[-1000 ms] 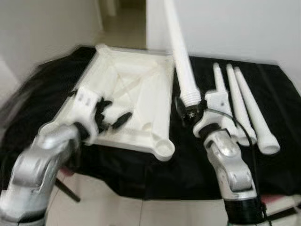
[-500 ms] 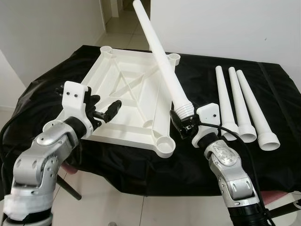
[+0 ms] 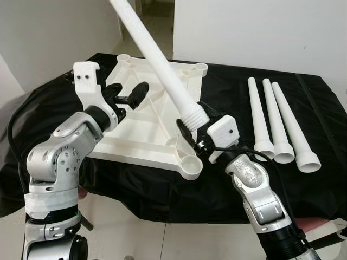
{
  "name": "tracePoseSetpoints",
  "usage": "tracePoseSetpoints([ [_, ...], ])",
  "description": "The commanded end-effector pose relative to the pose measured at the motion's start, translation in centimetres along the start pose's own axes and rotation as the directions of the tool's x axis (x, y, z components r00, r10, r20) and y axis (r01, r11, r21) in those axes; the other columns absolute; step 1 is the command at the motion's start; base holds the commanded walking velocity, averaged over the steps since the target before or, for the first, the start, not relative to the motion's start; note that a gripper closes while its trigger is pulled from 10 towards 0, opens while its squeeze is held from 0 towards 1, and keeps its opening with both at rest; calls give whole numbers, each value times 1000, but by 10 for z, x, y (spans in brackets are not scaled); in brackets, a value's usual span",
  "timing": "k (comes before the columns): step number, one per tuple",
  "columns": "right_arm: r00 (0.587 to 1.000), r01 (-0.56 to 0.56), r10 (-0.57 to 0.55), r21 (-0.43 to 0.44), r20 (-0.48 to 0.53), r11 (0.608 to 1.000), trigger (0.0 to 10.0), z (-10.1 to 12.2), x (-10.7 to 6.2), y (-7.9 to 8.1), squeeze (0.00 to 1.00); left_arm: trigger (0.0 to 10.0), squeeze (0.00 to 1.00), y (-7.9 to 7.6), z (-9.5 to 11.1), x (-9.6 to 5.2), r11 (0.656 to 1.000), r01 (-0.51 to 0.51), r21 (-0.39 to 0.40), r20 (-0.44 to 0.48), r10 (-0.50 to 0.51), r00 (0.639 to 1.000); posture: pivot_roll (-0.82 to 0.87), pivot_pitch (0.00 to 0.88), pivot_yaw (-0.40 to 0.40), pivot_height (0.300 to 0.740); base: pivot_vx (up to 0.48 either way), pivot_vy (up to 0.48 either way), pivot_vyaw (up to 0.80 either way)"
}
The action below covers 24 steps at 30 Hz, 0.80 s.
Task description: Building children table
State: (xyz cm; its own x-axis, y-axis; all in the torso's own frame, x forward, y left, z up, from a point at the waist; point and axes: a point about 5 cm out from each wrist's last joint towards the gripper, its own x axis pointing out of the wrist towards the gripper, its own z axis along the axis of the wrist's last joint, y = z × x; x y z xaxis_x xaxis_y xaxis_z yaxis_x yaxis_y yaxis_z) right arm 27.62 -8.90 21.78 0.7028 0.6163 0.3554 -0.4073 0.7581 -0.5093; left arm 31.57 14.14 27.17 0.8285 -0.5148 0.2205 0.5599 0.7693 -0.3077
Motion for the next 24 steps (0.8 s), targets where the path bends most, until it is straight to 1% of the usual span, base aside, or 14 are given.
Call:
tracePoseSetpoints([
  [1, 998, -30, 32, -32, 48, 999, 10000, 6, 3, 3, 0, 10000, 0, -4, 8, 4, 997, 63, -55, 26, -61, 998, -26, 42, 14, 740, 0, 0, 0],
  [2, 998, -36, 38, -36, 50, 999, 10000, 6, 2, 5, 0, 10000, 0, -6, 11, 6, 991, 96, -91, 47, -92, 995, -27, 44, 14, 740, 0, 0, 0],
  [3, 998, -39, 41, -39, 52, 998, 10000, 5, 2, 5, 0, 10000, 0, -7, 14, 7, 986, 123, -109, 64, -116, 991, -28, 43, 16, 740, 0, 0, 0],
  [5, 998, -41, 43, -40, 53, 998, 10000, 5, 2, 6, 0, 10000, 0, -8, 16, 7, 984, 138, -117, 73, -130, 989, -28, 43, 16, 740, 0, 0, 0],
  [9, 997, -48, 51, -44, 65, 998, 10000, 5, 2, 8, 0, 10000, 0, -9, 22, 10, 971, 175, -165, 104, -159, 982, -31, 44, 22, 740, 0, 0, 0],
  [11, 997, -46, 49, -38, 62, 998, 10000, 5, 2, 8, 0, 10000, 0, -11, 24, 11, 966, 193, -171, 115, -175, 978, -31, 43, 23, 740, 0, 0, 0],
  [13, 997, -43, 44, -29, 58, 999, 10000, 4, 2, 8, 0, 10000, 0, -13, 25, 11, 964, 213, -161, 118, -195, 974, -31, 43, 23, 740, 0, 0, 0],
  [14, 998, -31, 32, -19, 55, 999, 10000, 3, 2, 7, 0, 10000, 0, -14, 25, 11, 962, 228, -150, 114, -212, 971, -30, 43, 24, 740, 0, 0, 0],
  [15, 999, 11, -12, 10, 45, 1000, 10000, 2, 3, 2, 0, 10000, 0, -14, 24, 9, 962, 235, -139, 107, -222, 969, -31, 43, 25, 740, 0, 0, 0],
  [18, 998, 41, -42, 29, 40, 999, 10000, 1, 4, -1, 0, 10000, 0, -13, 23, 8, 961, 239, -139, 101, -226, 969, -31, 43, 25, 740, 0, 0, 0],
  [19, 996, 84, -86, 46, 35, 995, 10000, 1, 5, -8, 0, 10000, 0, -9, 22, 7, 965, 220, -146, 96, -207, 974, -28, 43, 25, 740, 0, 0, 0],
  [20, 996, 84, -86, 46, 35, 995, 10000, 1, 5, -8, 0, 10000, 0, -9, 22, 7, 965, 220, -146, 96, -207, 974, -28, 43, 25, 740, 0, 0, 0],
  [22, 989, 146, -148, 67, 26, 987, 10000, 0, 5, -18, 0, 10000, 0, -1, 23, 3, 970, 182, -161, 107, -166, 980, -28, 43, 25, 740, 0, 0, 0],
  [24, 989, 146, -148, 67, 26, 987, 10000, 0, 5, -18, 0, 10000, 0, -1, 23, 3, 970, 182, -161, 107, -166, 980, -28, 43, 25, 740, 0, 0, 0],
])
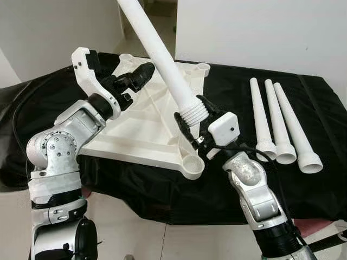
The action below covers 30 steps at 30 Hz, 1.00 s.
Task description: Building children table
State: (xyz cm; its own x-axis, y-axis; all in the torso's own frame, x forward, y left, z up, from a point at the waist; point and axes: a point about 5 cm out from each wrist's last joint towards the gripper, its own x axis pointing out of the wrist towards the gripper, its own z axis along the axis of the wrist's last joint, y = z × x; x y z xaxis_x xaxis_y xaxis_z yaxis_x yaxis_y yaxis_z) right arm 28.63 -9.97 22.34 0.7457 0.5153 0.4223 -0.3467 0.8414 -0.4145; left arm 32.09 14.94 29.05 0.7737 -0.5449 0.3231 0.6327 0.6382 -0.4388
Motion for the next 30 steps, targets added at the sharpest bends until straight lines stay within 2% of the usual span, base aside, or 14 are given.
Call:
tracePoseSetpoints([
  [1, 999, 35, -35, 15, 17, 999, 10000, 3, 2, -5, 0, 10000, 0, -2, 3, -2, 997, 71, 0, 18, -71, 997, -30, 42, 24, 740, 0, 0, 0],
  [5, 1000, 17, -17, 21, 7, 1000, 10000, 1, 1, -3, 0, 10000, 0, -2, 5, -2, 997, 77, -2, 27, -77, 997, -31, 40, 25, 740, 0, 0, 0],
  [10, 995, -100, 100, 25, 17, 995, 10000, 2, 0, 17, 0, 10000, 0, -8, 5, 7, 993, 118, -6, 17, -118, 993, -31, 35, 26, 740, 0, 0, 0],
  [13, 994, -111, 111, 26, 17, 993, 10000, 2, -1, 19, 0, 10000, 0, -9, 5, 8, 993, 122, -5, 16, -122, 992, -31, 35, 26, 740, 0, 0, 0],
  [18, 983, -183, 182, 49, 15, 982, 10000, 1, -4, 35, 0, 10000, 0, -20, 5, 20, 985, 172, -8, 12, -172, 985, -30, 29, 24, 740, 0, 0, 0],
  [23, 983, -186, 186, 52, 16, 981, 10000, 2, -5, 36, 0, 10000, 0, -18, 3, 22, 988, 155, -8, -1, -155, 988, -32, 27, 26, 740, 0, 0, 0],
  [30, 979, -204, 203, 28, 26, 979, 10000, 4, -7, 38, 0, 9765, 0, -9, -2, 24, 997, 82, -5, -39, -82, 996, -35, 26, 28, 740, 0, 0, 0],
])
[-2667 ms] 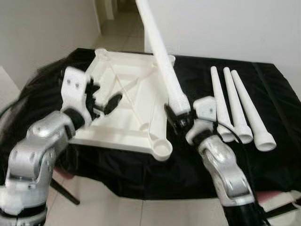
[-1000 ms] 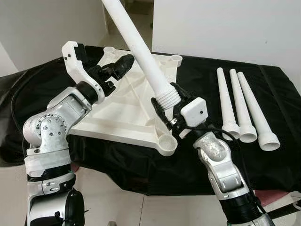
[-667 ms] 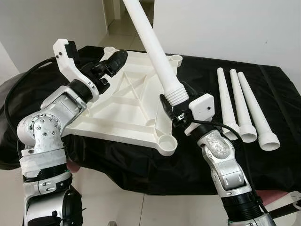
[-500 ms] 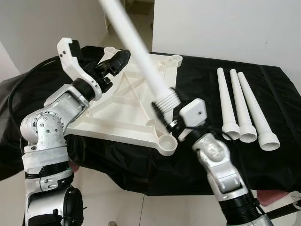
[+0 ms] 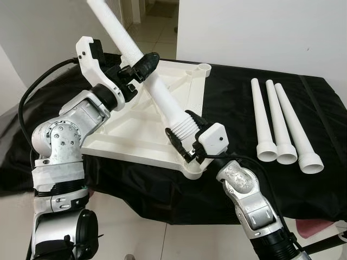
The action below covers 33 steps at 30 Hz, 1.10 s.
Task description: Building children table
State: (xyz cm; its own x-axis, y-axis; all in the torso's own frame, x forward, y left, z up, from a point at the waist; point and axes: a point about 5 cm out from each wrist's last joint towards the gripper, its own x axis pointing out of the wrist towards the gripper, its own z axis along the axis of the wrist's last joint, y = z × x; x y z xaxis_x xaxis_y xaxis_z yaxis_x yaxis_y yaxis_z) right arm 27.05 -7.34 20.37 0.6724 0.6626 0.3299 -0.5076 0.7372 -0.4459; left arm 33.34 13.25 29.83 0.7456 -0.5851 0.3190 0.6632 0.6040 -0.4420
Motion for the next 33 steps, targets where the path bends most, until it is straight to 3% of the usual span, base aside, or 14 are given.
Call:
tracePoseSetpoints([
  [1, 998, -40, 41, -38, 38, 998, 10000, 7, -1, 6, 0, 7098, 0, -1, -2, 4, 1000, 20, 20, -26, -20, 999, -35, 26, 28, 740, 0, 0, 0],
  [5, 998, -47, 48, -43, 38, 998, 10000, 7, -1, 7, 0, 7098, 0, 0, -3, 5, 1000, 10, 20, -32, -9, 999, -35, 26, 28, 740, 0, 0, 0],
  [7, 999, -40, 41, -43, 26, 998, 10000, 5, -1, 7, 0, 0, 0, 1, -2, 5, 1000, 3, 21, -31, -2, 1000, -31, 26, 28, 740, 0, 0, 0],
  [23, 997, 17, -21, -50, -80, 999, 10000, -14, -5, 5, 0, 0, 0, -7, -7, 2, 995, 67, 78, -55, -63, 996, -31, 32, 31, 740, 0, 0, 0],
  [24, 997, 17, -21, -50, -80, 999, 10000, -14, -5, 5, 1000, 0, 0, -7, -6, 2, 995, 67, 77, -55, -63, 996, -32, 33, 32, 740, 0, 0, 0],
  [25, 995, 14, -16, -19, -103, 1000, 10000, -15, -5, 6, 0, 0, 0, -8, -11, 5, 985, 65, 158, -80, -52, 995, -37, 39, 33, 740, 0, 0, 0],
  [28, 991, 6, 2, 62, -130, 998, 10000, -10, -4, 6, 0, 0, 0, -10, -22, 10, 925, 83, 370, -134, -36, 990, -42, 44, 29, 740, 0, 0, 0],
  [29, 991, 6, 2, 62, -130, 998, 10000, -10, -4, 6, 0, 0, 0, -10, -22, 10, 925, 83, 370, -134, -36, 990, -42, 44, 29, 740, 0, 0, 0],
  [30, 993, 1, 10, 91, -119, 996, 10000, -4, -1, 5, 0, 0, 0, -13, -26, 12, 891, 101, 443, -139, -43, 989, -42, 44, 29, 740, 0, 0, 0],
  [33, 993, -2, 13, 101, -115, 995, 10000, 1, 2, 5, 0, 0, 0, -17, -28, 15, 878, 119, 463, -135, -62, 989, -42, 44, 29, 740, 0, 0, 0],
])
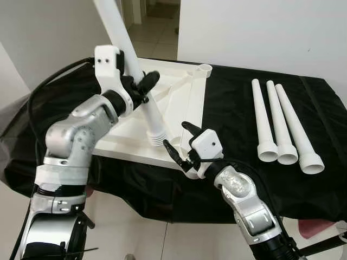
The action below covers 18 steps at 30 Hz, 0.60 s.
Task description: Building children table
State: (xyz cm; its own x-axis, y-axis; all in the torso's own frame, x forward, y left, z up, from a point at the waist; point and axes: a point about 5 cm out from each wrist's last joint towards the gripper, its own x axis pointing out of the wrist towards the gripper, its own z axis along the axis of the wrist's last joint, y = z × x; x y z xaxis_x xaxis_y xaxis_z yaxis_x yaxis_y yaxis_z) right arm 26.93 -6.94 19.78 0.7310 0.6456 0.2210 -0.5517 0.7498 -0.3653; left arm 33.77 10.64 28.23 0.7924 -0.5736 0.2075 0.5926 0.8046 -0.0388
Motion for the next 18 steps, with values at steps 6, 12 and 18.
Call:
tracePoseSetpoints([
  [6, 1000, 27, -27, -2, -15, 1000, 10000, 9, 7, -5, 0, 0, 0, -24, 8, -1, 968, 243, 67, 50, -247, 968, -49, 47, 26, 740, 0, 0, 0],
  [12, 993, 84, -85, -22, -82, 996, 10000, 7, 22, -11, 0, 0, 0, -42, 15, -4, 917, 375, 132, 77, -387, 919, -54, 48, 30, 740, 0, 0, 0],
  [18, 995, 88, -89, -22, -48, 996, 10000, 15, 38, -12, 0, 0, 0, -53, 7, -7, 876, 453, 166, 26, -463, 886, -52, 48, 30, 740, 0, 0, 0],
])
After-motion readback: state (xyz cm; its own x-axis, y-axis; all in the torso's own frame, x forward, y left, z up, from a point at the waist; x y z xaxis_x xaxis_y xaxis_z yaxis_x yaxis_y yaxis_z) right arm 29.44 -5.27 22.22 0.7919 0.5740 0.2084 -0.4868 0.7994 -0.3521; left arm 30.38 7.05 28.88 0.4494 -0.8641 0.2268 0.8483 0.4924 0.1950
